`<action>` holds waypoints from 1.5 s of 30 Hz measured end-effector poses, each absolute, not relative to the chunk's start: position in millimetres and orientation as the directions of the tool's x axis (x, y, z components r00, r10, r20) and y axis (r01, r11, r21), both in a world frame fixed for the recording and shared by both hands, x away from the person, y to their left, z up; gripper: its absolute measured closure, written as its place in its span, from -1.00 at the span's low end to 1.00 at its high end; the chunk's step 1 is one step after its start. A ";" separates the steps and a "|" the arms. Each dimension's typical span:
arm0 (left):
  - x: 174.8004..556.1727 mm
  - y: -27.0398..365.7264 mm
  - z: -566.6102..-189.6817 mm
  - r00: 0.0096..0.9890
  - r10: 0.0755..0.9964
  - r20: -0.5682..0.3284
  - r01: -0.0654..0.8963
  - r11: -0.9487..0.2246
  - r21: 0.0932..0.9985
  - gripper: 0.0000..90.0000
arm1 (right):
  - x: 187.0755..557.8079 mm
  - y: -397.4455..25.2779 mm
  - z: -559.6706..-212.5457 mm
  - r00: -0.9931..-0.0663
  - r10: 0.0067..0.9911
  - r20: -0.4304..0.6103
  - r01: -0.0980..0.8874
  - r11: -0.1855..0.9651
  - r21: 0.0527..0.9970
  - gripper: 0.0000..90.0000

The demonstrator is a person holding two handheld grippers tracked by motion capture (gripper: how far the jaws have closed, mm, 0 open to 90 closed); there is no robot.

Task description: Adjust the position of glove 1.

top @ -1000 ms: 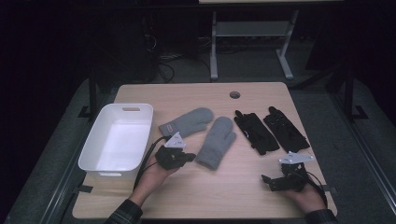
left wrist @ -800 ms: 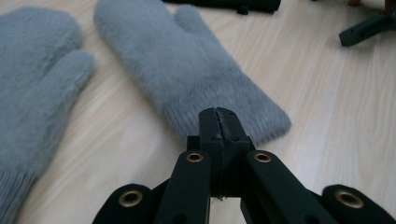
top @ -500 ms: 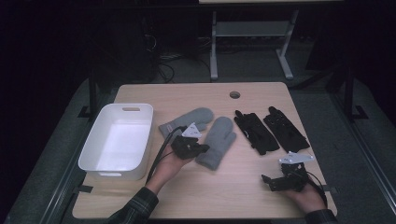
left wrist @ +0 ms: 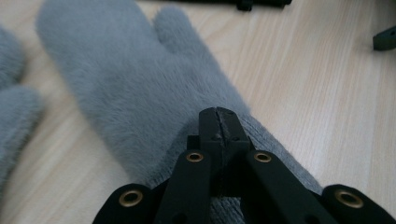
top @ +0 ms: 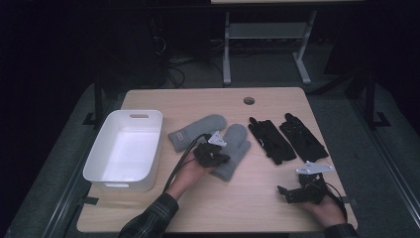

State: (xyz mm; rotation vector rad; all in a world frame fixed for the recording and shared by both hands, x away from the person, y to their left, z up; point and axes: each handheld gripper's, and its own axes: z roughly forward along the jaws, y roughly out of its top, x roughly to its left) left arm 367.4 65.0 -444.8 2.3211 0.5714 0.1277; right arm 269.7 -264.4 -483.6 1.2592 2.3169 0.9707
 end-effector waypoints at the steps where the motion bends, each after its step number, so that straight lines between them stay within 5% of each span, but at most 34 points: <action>1: 367.4 65.5 -444.8 0.901 0.429 -0.068 0.360 -0.648 0.672 0.99 | 269.7 -264.4 -483.6 -0.555 0.831 0.033 0.606 0.377 0.700 -1.00; 35: 294.1 100.5 -438.6 0.931 0.327 -0.159 0.351 -0.693 0.630 0.99 | 269.7 -264.4 -483.6 -0.554 0.832 0.033 0.607 0.376 0.700 -1.00; 45: 313.2 104.8 -417.9 0.928 0.350 -0.126 0.340 -0.662 0.668 0.99 | 269.7 -264.4 -483.5 -0.554 0.832 0.033 0.607 0.376 0.700 -1.00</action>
